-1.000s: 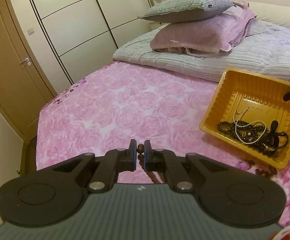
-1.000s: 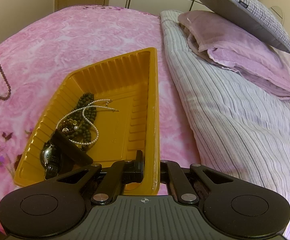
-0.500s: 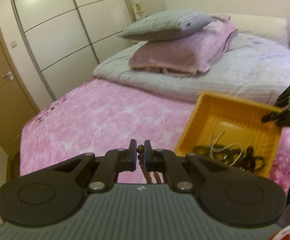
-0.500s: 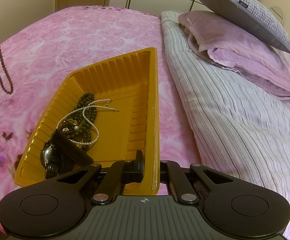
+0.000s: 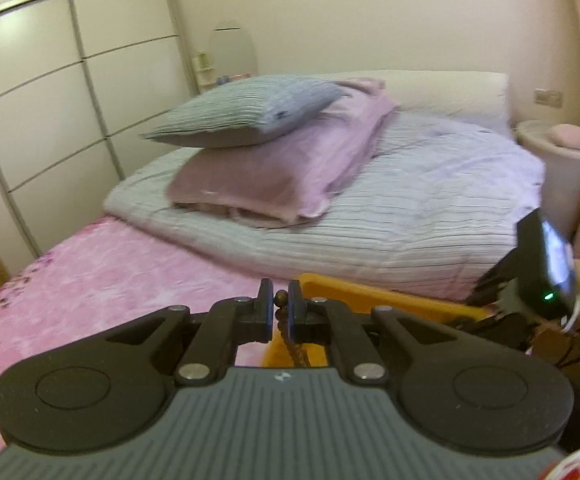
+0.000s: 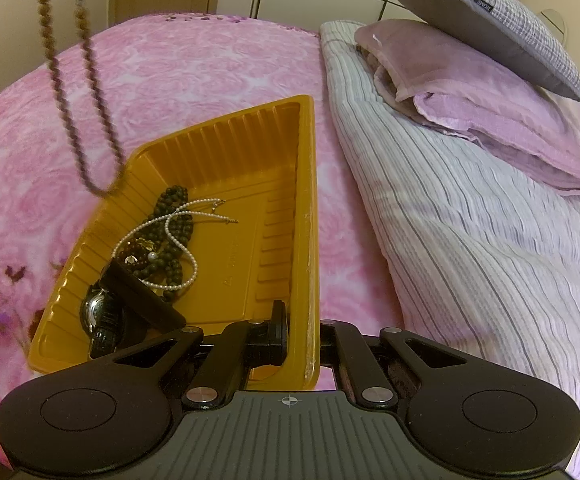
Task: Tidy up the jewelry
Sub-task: 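Lift the brown bead necklace over the orange tray with the left tool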
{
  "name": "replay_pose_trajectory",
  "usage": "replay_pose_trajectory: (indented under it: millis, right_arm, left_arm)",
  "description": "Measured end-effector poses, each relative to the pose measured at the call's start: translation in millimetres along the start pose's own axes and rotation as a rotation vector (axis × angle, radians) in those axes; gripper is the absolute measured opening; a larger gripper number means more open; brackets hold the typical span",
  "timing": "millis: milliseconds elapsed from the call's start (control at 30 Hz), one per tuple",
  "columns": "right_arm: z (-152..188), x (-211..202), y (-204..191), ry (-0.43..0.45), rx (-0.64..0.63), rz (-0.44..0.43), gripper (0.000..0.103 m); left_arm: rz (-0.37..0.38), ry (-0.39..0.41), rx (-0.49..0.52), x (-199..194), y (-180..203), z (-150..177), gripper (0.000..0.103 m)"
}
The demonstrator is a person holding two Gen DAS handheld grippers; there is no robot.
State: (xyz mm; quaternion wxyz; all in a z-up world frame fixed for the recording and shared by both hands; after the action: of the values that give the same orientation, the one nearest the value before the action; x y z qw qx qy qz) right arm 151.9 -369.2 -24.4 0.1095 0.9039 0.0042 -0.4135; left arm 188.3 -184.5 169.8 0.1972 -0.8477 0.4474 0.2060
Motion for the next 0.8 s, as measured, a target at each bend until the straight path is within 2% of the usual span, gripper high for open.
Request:
replay_pose_trajectory:
  millis: [100,267,467,800]
  right_arm:
    - [0.3,0.9,0.9,0.001,0.002,-0.002,0.004]
    - [1.1,1.0,1.4,0.002,0.006,-0.006,0.004]
    - [1.7,0.8,2.0,0.004,0.006,-0.009,0.004]
    - [2.2,2.4,3.3,0.0,0.01,-0.012,0.004]
  left_arm:
    - [0.049,-0.011,0.011,16.9,14.3,-2.3,0.006]
    - [0.068,-0.056,0.013,55.5,27.3,5.4,0.006]
    - [0.019,-0.126,0.011,96.3,23.7,23.8,0.006]
    - [0.06,-0.164,-0.037,113.3,16.8,39.3,0.006]
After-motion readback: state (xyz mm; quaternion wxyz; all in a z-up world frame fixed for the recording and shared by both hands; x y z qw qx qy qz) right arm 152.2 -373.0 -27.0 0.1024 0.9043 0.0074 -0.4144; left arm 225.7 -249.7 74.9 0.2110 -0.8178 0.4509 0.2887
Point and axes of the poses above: each gripper's, at about its wrist camera, not at the fingertips, and x roughly the way its jaws point, y to its right, z to its underside, the point moved 5 cm from there along x, roughly the way its jaws point, and after that the axes turned 7 degrees about z, right-handed, at the moved point
